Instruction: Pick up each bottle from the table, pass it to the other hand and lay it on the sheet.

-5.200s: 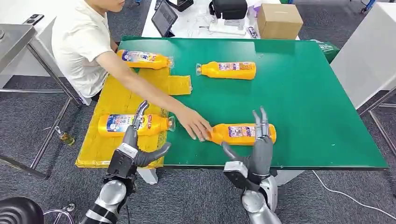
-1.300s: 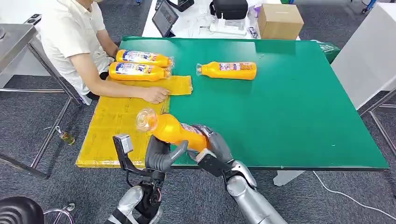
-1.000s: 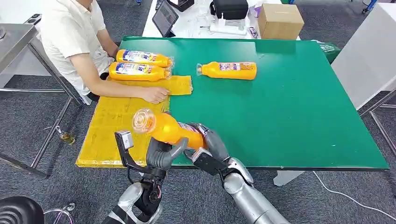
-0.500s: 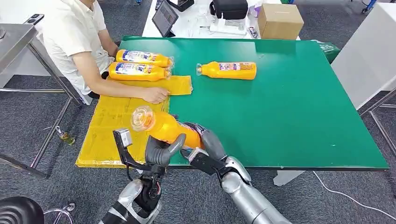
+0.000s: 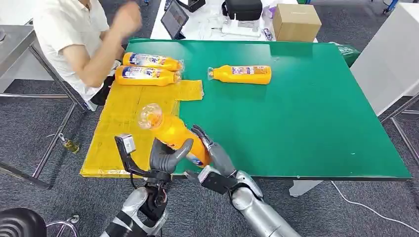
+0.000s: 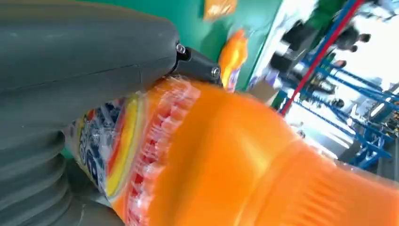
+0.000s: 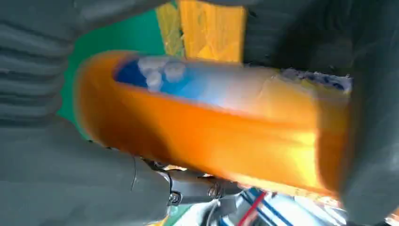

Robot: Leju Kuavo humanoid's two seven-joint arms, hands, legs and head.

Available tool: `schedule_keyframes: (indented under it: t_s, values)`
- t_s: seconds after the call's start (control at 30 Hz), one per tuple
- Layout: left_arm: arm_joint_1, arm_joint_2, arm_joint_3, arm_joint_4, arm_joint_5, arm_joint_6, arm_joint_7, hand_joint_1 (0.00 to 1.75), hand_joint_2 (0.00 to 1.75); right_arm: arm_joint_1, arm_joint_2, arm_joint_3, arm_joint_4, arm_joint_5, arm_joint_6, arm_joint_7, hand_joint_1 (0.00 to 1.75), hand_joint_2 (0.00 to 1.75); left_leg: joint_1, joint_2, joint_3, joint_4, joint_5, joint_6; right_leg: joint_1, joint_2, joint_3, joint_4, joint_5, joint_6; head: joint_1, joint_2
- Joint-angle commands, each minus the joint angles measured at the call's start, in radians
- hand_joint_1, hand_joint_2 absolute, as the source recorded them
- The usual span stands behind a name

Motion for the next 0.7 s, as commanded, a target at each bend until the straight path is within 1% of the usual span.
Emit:
schedule_keyframes:
  t_s: [0.03,0.1,0.13,0.17,0.2,0.23,0.27,0.3,0.33,0.37,0.43,0.5,0.53,0.57,0.63,0.7]
  values:
    - [-0.043,0.135,0.071,0.094,-0.315,-0.030,0.003,1.75,1.75,0.146,-0.100,-0.033,-0.169,0.150,-0.202,0.025,0.00,0.00,0.000,-0.001,0.004,-0.002,0.000,0.001,0.001,-0.002,0.005,-0.002,-0.001,-0.002,0.000,0.000]
    - [-0.042,0.129,0.074,0.093,-0.322,-0.032,0.004,1.75,1.75,0.142,-0.098,-0.032,-0.167,0.152,-0.200,0.026,0.00,0.00,0.000,0.000,0.008,-0.003,-0.002,0.002,0.001,-0.002,0.008,-0.002,-0.002,-0.004,0.000,0.000]
    - [-0.041,0.121,0.077,0.090,-0.330,-0.033,0.007,1.75,1.75,0.138,-0.094,-0.031,-0.162,0.154,-0.197,0.029,0.00,0.00,0.000,0.001,0.004,-0.001,-0.001,0.001,0.000,-0.001,0.004,-0.001,-0.001,-0.002,-0.001,0.000]
    - [-0.038,0.132,0.069,0.085,-0.407,-0.002,0.018,1.75,1.75,0.145,-0.085,-0.054,-0.163,0.191,-0.262,0.034,0.00,0.00,0.000,0.000,0.005,-0.001,-0.002,0.002,0.001,-0.001,0.006,-0.001,-0.002,-0.003,0.000,0.000]
    - [-0.030,0.149,0.078,0.070,-0.464,0.016,0.023,1.75,1.75,0.163,-0.085,-0.077,-0.178,0.236,-0.339,0.045,0.00,0.00,0.000,0.000,0.004,-0.001,-0.001,0.002,0.000,-0.001,0.004,-0.001,-0.001,-0.002,0.000,0.000]
    - [-0.018,0.165,0.099,0.055,-0.510,0.010,0.029,1.75,1.75,0.183,-0.092,-0.100,-0.205,0.253,-0.377,0.054,0.00,0.00,0.000,0.001,0.003,-0.001,-0.001,0.001,0.000,0.000,0.003,-0.001,-0.001,-0.002,0.000,0.000]
    - [-0.001,0.193,0.135,0.030,-0.584,0.005,0.042,1.75,1.75,0.232,-0.075,-0.193,-0.267,0.302,-0.422,0.044,0.00,0.00,0.000,0.001,0.009,-0.002,-0.003,0.003,0.001,-0.001,0.009,-0.002,-0.002,-0.004,0.000,0.000]
    - [0.011,0.213,0.162,0.007,-0.645,-0.001,0.045,1.75,1.75,0.285,-0.016,-0.344,-0.345,0.363,-0.422,-0.005,0.00,0.00,0.000,0.001,0.004,-0.002,-0.001,0.001,0.001,-0.001,0.004,-0.001,-0.001,-0.003,0.000,0.000]
    - [0.018,0.221,0.182,-0.007,-0.673,-0.014,0.047,1.75,1.75,0.306,0.003,-0.394,-0.401,0.387,-0.422,-0.005,0.00,0.00,0.000,0.001,0.005,-0.002,-0.002,0.001,0.001,-0.001,0.005,-0.001,-0.002,-0.003,0.000,0.000]
    - [0.023,0.241,0.216,-0.034,-0.719,-0.036,0.062,1.75,1.75,0.341,0.034,-0.479,-0.516,0.391,-0.422,-0.005,0.00,0.00,-0.001,0.001,0.003,-0.001,-0.002,0.001,0.000,-0.001,0.003,0.000,-0.002,-0.003,0.000,0.000]
    - [0.012,0.260,0.247,-0.042,-0.805,-0.033,0.107,1.75,1.75,0.363,0.072,-0.556,-0.608,0.367,-0.422,-0.005,0.00,0.00,-0.001,0.002,0.000,0.000,-0.002,0.000,0.000,0.001,-0.001,0.002,-0.002,-0.003,0.000,0.000]
    - [0.012,0.260,0.247,-0.042,-0.805,-0.033,0.107,1.75,1.75,0.363,0.072,-0.556,-0.608,0.367,-0.422,-0.005,0.00,0.00,0.000,0.003,0.002,0.001,-0.003,0.000,0.001,0.001,0.000,0.003,-0.003,-0.004,0.000,0.000]
    - [0.012,0.260,0.247,-0.042,-0.805,-0.033,0.107,1.75,1.75,0.363,0.072,-0.556,-0.608,0.367,-0.422,-0.005,0.00,0.00,0.000,0.001,0.002,0.001,-0.002,0.001,0.001,0.000,0.001,0.002,-0.003,-0.004,-0.001,0.000]
    - [0.003,0.261,0.256,-0.036,-0.856,-0.014,0.123,1.75,1.75,0.369,0.089,-0.566,-0.621,0.350,-0.422,-0.005,0.00,0.00,0.000,0.000,0.002,0.000,-0.002,0.001,0.001,-0.002,0.001,0.001,-0.002,-0.003,0.000,0.000]
    - [-0.021,0.294,0.238,-0.006,-1.006,0.018,0.191,1.75,1.75,0.381,0.108,-0.569,-0.662,0.325,-0.422,-0.005,0.00,0.00,0.001,-0.001,0.003,0.000,-0.002,0.002,0.002,-0.002,0.003,0.001,-0.003,-0.003,0.000,0.000]
    - [-0.078,0.323,0.234,0.074,-1.153,0.022,0.267,1.75,1.75,0.388,0.101,-0.518,-0.631,0.302,-0.422,-0.005,0.00,0.00,0.001,0.000,0.000,0.000,-0.001,0.001,0.001,-0.001,0.000,0.001,-0.002,-0.002,0.001,0.000]
